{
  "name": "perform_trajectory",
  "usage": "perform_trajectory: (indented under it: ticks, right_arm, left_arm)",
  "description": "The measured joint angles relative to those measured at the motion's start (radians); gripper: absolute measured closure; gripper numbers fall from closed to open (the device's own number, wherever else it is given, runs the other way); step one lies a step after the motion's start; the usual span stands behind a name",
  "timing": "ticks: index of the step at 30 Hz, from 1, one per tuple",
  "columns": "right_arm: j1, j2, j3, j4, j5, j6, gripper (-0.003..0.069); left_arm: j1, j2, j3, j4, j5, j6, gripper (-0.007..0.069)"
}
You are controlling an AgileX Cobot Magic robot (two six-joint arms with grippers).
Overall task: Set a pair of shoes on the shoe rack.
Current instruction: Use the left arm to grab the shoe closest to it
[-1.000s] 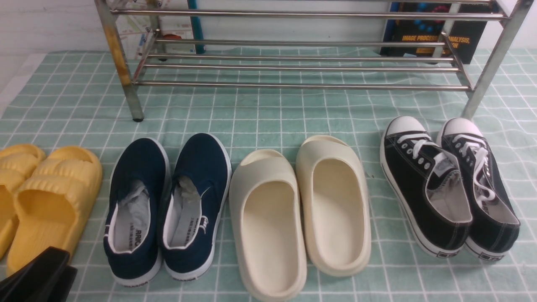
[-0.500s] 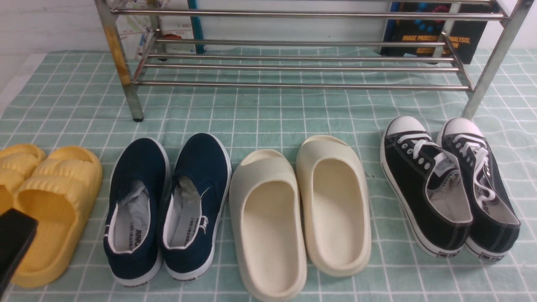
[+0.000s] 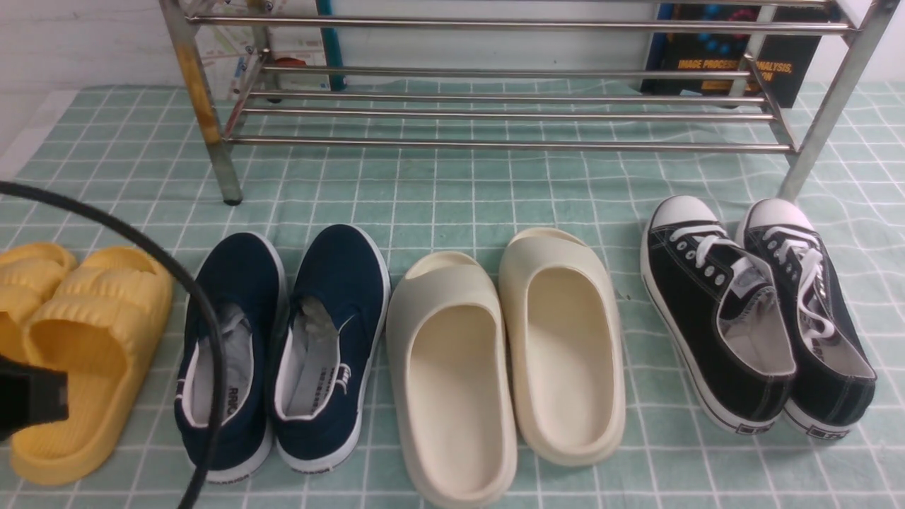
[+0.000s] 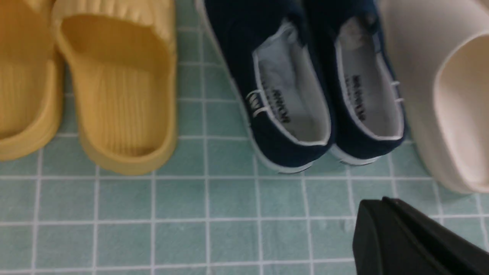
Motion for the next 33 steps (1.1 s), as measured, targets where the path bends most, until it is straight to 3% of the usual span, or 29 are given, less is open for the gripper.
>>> perform_trajectory:
  ticks: [3,7,9,10,11,12,13,16,24,33]
  right_arm:
    - [0.0,0.0,0.0,0.0,0.0,0.0,0.0419]
    - [0.0,0.0,0.0,-0.001,0.0,0.0,0.0419]
    - [0.0,0.0,0.0,-0.001,0.0,0.0,0.0419]
    - [0.0,0.0,0.0,-0.001,0.0,0.0,0.0419]
    - [0.0,0.0,0.0,-0.001,0.0,0.0,0.0419]
    - [0.0,0.0,0.0,-0.001,0.0,0.0,0.0419]
    - [0.0,0.0,0.0,-0.001,0.0,0.0,0.0419]
    - [0.0,0.0,0.0,-0.001,0.0,0.0,0.0419]
    - [0.0,0.0,0.0,-0.001,0.0,0.0,0.0419]
    - [0.0,0.0,0.0,-0.001,0.0,0.0,0.0419]
  left_arm:
    - [-0.048,0.086,-0.01,0.045,-0.007,-0.035,0.0638]
    - [-0.187,0.238,-0.012,0.156,-0.013,-0.11,0.0636]
    - [-0.249,0.341,-0.013,0.257,-0.02,-0.235,0.062]
    - [-0.251,0.356,-0.012,0.265,-0.024,-0.262,0.0617]
    - [-0.261,0.416,-0.014,0.321,-0.041,-0.378,0.0597]
    - [-0.261,0.423,-0.014,0.326,-0.047,-0.391,0.0592]
    - [-0.261,0.487,-0.015,0.363,-0.072,-0.5,0.0561]
    - [-0.261,0.56,-0.015,0.382,-0.13,-0.589,0.0501]
    - [-0.261,0.715,-0.016,0.386,-0.267,-0.692,0.0336]
    - [-0.264,0.763,-0.016,0.388,-0.325,-0.72,0.0324]
